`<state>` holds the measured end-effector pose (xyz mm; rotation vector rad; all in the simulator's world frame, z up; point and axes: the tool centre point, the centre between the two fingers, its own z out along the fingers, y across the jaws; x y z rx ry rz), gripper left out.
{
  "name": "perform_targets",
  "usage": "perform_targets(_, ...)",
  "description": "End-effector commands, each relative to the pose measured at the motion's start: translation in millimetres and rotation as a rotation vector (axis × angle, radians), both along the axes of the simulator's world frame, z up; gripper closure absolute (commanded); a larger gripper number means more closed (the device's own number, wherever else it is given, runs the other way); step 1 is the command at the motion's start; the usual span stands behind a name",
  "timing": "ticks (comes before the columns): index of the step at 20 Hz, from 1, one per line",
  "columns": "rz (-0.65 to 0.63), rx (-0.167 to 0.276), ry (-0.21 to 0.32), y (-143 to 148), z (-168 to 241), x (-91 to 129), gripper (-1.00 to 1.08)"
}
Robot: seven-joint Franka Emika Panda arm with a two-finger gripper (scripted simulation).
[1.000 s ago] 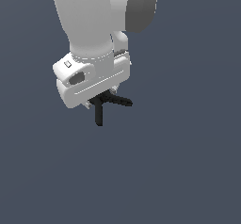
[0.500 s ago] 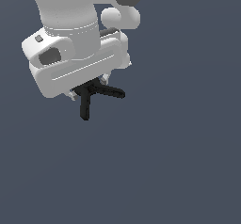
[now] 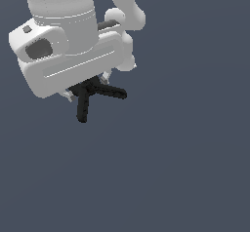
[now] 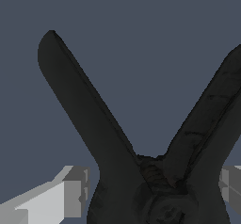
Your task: Pick up the object and move it to a goal position.
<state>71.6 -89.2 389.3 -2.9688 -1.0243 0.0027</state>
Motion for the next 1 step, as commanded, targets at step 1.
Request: perform_targets(1,0.000,0.000,-0.002,-0.1,1.7,0.6,1.08)
